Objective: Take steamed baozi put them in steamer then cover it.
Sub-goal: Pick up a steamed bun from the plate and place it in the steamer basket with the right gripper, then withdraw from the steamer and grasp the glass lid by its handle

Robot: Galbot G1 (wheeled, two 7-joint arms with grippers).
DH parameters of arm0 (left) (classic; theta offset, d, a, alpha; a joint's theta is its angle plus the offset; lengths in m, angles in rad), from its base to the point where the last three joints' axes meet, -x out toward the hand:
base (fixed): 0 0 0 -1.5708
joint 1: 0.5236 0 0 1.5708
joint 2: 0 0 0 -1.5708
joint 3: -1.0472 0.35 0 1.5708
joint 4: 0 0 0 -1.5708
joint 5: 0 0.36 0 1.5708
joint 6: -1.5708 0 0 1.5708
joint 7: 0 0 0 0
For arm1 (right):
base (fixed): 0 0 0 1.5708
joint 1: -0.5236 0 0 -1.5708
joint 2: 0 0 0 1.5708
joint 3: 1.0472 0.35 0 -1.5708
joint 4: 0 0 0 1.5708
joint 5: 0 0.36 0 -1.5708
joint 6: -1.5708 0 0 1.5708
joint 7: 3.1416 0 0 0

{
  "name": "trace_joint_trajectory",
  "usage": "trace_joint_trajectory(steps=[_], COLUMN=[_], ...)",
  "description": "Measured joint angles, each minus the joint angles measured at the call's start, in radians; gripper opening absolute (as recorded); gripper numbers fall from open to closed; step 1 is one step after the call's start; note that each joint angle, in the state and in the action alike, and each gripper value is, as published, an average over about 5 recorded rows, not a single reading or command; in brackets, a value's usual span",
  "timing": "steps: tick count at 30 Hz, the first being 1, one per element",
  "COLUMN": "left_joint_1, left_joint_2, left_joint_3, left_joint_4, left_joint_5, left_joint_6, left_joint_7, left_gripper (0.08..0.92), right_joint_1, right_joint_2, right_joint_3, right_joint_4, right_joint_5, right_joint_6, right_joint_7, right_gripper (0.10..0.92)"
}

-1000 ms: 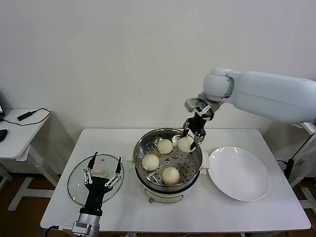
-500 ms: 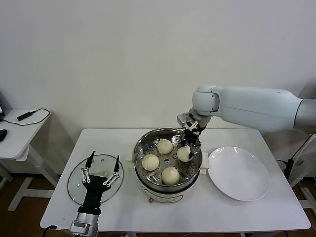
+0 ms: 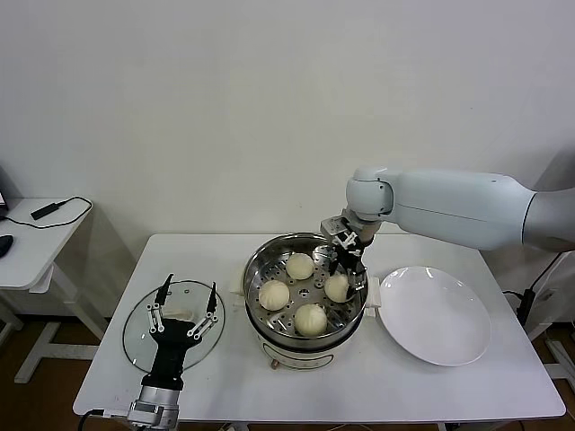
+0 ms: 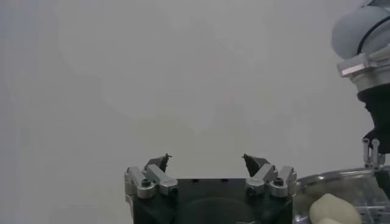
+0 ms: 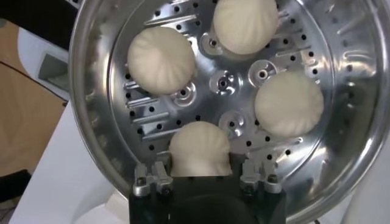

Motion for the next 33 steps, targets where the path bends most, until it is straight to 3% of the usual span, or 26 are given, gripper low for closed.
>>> trace_joint_trajectory(steps=[8,13,23,28,33], left_joint_1=[-0.003,-0.009,-0.027,-0.035,-0.042], left_joint_2=[-0.001,-0.001,0.006,0.014,0.028], left_joint_3=[-0.005,-0.006,0.004,0.009,0.003], left_joint_4=[0.006,0.009,0.002,-0.006,0.0], left_joint_5=[0.019,0.048,0.13,0.179,0.242], left_joint_6=[-0.001,0.0,0.01,0.024,0.031], left_joint_7=[-0.003,-0.011,-0.04,-0.066,-0.081], left_gripper=[0.823,0.823,0.823,0.823,0.823], right_joint_1=[-0.007,-0.022,-0.177,-0.369,-0.639], right_joint_2=[-0.035,-0.089,-0.24,-0.31,-0.342], right_joint_3=[0.059,0.127,0.32,0.519,0.796], right_joint_4=[0.031,0.079,0.201,0.239,0.262], right_joint_5=[0.024,0.095,0.218,0.211,0.172], right_joint_6=[0.005,0.038,0.214,0.331,0.432], right_joint_7=[0.031,0.147,0.72,0.996,1.173], right_gripper=[0.822,0.823,0.823,0.823,0.823])
